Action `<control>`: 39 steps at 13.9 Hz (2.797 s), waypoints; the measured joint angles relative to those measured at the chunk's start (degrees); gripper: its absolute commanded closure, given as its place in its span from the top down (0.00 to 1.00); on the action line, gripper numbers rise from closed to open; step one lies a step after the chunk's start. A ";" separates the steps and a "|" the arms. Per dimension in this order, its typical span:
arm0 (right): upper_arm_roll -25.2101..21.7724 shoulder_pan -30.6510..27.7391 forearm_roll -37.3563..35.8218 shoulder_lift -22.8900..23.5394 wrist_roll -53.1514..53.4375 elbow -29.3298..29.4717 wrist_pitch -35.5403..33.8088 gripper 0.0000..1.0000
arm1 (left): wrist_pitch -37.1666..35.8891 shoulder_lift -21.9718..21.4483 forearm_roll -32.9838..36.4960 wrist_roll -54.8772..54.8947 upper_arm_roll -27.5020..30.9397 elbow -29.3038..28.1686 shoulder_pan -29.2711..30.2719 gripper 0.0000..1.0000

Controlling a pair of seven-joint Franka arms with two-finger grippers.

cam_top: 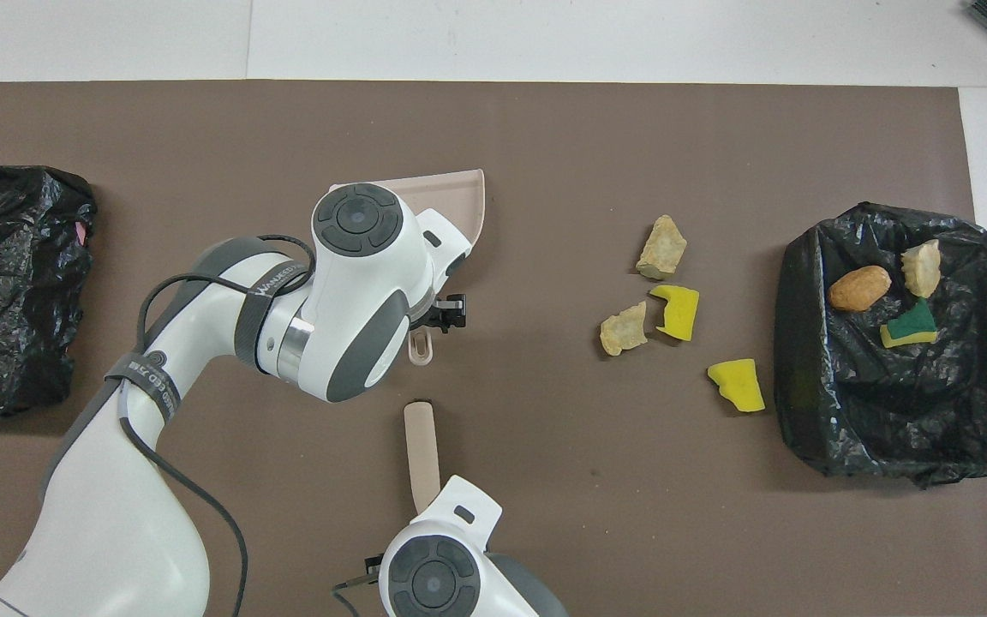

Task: Sweep and dump trash in bin
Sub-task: 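Grasp the brush with the right gripper while the left gripper grasps the dustpan, then carry the dustpan with the left gripper while the right gripper brings the brush, then sweep the chunks with the right gripper's brush into the left gripper's dustpan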

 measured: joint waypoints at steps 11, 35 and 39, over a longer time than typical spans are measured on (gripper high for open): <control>-1.31 -7.09 -2.62 -7.67 3.63 3.70 -16.91 0.00 | -1.74 -0.74 1.29 19.12 1.78 4.32 6.41 0.00; -0.05 -38.82 -23.47 2.51 -25.68 7.23 -18.04 0.00 | -9.15 -6.17 20.26 74.75 0.55 -2.02 5.36 0.00; 0.09 -34.52 -15.97 2.59 -24.44 7.39 -17.76 0.00 | -6.74 -8.22 20.30 75.06 0.41 -6.45 3.29 0.00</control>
